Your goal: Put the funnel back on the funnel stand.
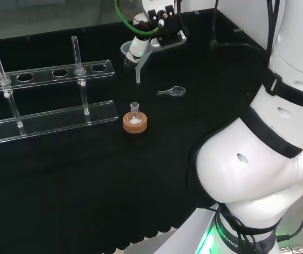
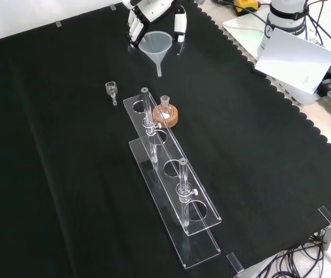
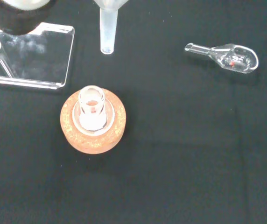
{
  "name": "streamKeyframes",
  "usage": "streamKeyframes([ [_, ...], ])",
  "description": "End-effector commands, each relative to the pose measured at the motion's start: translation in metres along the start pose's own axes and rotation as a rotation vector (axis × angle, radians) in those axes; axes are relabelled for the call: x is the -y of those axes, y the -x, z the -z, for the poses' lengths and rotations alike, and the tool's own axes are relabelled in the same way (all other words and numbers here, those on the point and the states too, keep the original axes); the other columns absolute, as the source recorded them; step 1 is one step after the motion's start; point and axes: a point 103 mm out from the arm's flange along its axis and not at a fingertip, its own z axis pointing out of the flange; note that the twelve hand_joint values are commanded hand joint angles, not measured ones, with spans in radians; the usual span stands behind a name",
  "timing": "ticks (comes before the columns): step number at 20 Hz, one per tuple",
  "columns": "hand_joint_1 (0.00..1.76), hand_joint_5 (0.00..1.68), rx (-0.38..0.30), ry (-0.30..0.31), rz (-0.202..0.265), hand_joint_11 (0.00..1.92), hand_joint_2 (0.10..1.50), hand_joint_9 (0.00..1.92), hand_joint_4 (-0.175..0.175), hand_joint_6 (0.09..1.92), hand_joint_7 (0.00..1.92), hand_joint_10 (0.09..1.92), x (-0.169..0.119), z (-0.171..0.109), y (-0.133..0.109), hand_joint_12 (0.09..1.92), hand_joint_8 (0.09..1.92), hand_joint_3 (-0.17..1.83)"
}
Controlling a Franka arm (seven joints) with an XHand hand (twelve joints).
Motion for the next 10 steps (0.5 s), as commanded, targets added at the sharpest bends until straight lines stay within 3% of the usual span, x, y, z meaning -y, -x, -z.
streamKeyframes([
  [1, 0.63, 0.56, 0.001, 0.022, -0.005, 0.71, 0.79, 0.98, -0.069, 0.35, 0.57, 0.37, 0.002, 0.014, 0.005, 1.22, 0.65, 0.34],
  [10, 0.63, 0.55, 0.004, 0.077, 0.008, 0.70, 0.78, 0.98, -0.068, 0.36, 0.57, 0.37, -0.002, 0.045, -0.003, 1.22, 0.65, 0.35],
])
